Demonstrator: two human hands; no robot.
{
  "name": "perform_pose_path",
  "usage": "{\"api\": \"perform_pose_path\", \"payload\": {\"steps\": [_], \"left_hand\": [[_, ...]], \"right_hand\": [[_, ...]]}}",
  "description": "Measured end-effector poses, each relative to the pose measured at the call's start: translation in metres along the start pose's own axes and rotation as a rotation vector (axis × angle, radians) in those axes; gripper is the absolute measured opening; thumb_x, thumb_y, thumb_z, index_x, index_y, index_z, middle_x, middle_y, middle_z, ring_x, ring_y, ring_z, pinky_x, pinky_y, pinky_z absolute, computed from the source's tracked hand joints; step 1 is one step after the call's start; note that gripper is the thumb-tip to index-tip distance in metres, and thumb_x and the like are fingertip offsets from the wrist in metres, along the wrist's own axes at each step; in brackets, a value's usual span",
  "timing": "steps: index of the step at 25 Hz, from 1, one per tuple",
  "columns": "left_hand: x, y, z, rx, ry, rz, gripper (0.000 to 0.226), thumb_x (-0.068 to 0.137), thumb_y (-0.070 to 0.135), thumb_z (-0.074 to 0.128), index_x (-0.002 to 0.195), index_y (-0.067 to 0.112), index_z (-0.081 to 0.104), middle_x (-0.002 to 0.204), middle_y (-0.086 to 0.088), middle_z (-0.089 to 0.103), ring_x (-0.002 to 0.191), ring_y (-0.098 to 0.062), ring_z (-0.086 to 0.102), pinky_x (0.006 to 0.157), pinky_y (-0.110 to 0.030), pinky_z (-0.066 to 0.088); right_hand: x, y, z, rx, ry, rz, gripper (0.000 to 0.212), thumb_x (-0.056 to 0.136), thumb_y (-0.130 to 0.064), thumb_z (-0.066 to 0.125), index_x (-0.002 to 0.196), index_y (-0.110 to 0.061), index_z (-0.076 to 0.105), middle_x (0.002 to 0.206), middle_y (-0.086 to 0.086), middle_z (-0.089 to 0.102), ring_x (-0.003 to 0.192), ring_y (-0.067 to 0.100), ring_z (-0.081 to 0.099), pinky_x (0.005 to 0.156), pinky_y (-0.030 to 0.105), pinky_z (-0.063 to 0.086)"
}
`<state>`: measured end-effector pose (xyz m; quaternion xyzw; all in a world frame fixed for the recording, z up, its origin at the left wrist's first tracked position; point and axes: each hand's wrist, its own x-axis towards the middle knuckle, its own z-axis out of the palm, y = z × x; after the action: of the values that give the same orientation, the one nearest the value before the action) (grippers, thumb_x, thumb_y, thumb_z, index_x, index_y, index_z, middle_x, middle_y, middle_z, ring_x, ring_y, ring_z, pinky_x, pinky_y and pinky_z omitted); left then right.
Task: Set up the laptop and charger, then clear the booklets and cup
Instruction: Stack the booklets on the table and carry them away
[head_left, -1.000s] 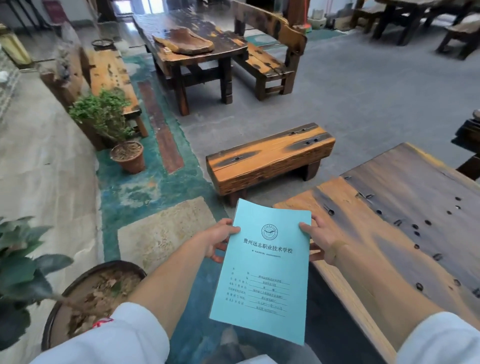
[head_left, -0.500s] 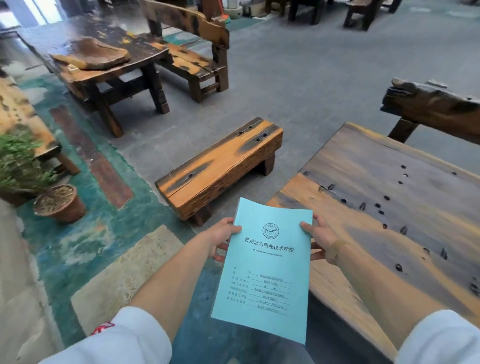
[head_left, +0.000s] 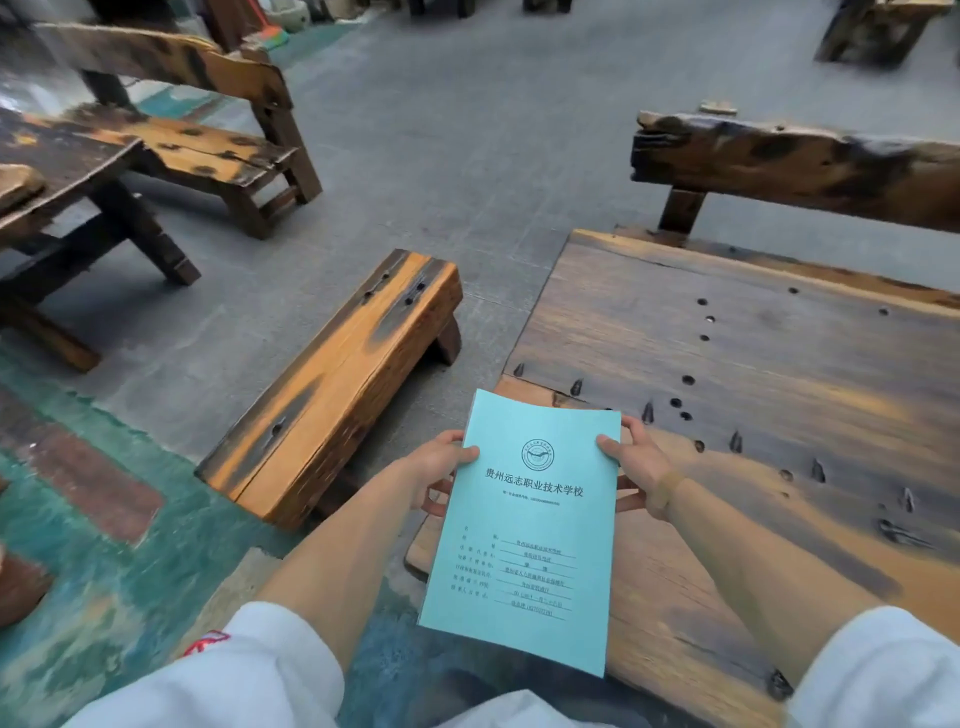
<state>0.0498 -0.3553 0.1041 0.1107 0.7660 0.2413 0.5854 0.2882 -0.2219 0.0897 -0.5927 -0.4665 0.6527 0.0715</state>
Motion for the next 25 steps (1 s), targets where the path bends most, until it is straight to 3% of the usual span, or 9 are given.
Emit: {"api": "perform_pose_path", "payload": {"steps": [6, 11, 17, 22, 25], "left_hand": [[0.046, 0.036, 0.015, 0.101, -0.087, 0.0, 0.031, 0.098, 0.034, 0.054, 0.125, 0.041, 0.041, 0.104, -0.005, 0.068, 0.098, -0.026, 0.067, 0.084, -0.048, 0.057], [0.086, 0.043, 0.012, 0.16, -0.14, -0.008, 0.04, 0.099, 0.034, 0.053, 0.136, 0.039, 0.039, 0.103, -0.002, 0.07, 0.096, -0.024, 0.067, 0.077, -0.043, 0.057], [0.133, 0.042, -0.002, 0.206, -0.163, -0.039, 0.041, 0.099, 0.033, 0.052, 0.138, 0.035, 0.038, 0.105, -0.002, 0.071, 0.1, -0.028, 0.068, 0.085, -0.049, 0.057], [0.156, 0.04, -0.005, 0.203, -0.202, -0.054, 0.033, 0.101, 0.027, 0.05, 0.132, 0.033, 0.039, 0.101, 0.0, 0.068, 0.085, -0.022, 0.067, 0.068, -0.039, 0.057], [0.167, 0.035, -0.002, 0.211, -0.204, -0.052, 0.027, 0.101, 0.028, 0.051, 0.126, 0.033, 0.042, 0.104, -0.001, 0.07, 0.084, -0.022, 0.067, 0.067, -0.039, 0.058]], "right_hand": [[0.028, 0.004, -0.019, 0.059, 0.088, 0.068, 0.035, 0.098, -0.03, 0.052, 0.124, -0.048, 0.036, 0.108, 0.004, 0.071, 0.092, 0.029, 0.073, 0.069, 0.06, 0.058], [0.055, 0.014, -0.011, 0.08, 0.169, 0.114, 0.036, 0.098, -0.032, 0.052, 0.126, -0.048, 0.037, 0.106, 0.004, 0.072, 0.092, 0.027, 0.072, 0.069, 0.06, 0.058], [0.09, 0.022, 0.016, 0.086, 0.217, 0.183, 0.039, 0.099, -0.034, 0.051, 0.133, -0.044, 0.036, 0.106, 0.008, 0.072, 0.078, 0.025, 0.07, 0.055, 0.039, 0.058], [0.115, 0.03, 0.026, 0.054, 0.249, 0.2, 0.042, 0.1, -0.03, 0.05, 0.138, -0.039, 0.034, 0.109, 0.004, 0.069, 0.076, 0.02, 0.067, 0.055, 0.035, 0.056], [0.124, 0.036, 0.025, 0.034, 0.246, 0.2, 0.047, 0.1, -0.028, 0.05, 0.143, -0.036, 0.032, 0.119, 0.007, 0.067, 0.084, 0.022, 0.067, 0.059, 0.032, 0.052]]}}
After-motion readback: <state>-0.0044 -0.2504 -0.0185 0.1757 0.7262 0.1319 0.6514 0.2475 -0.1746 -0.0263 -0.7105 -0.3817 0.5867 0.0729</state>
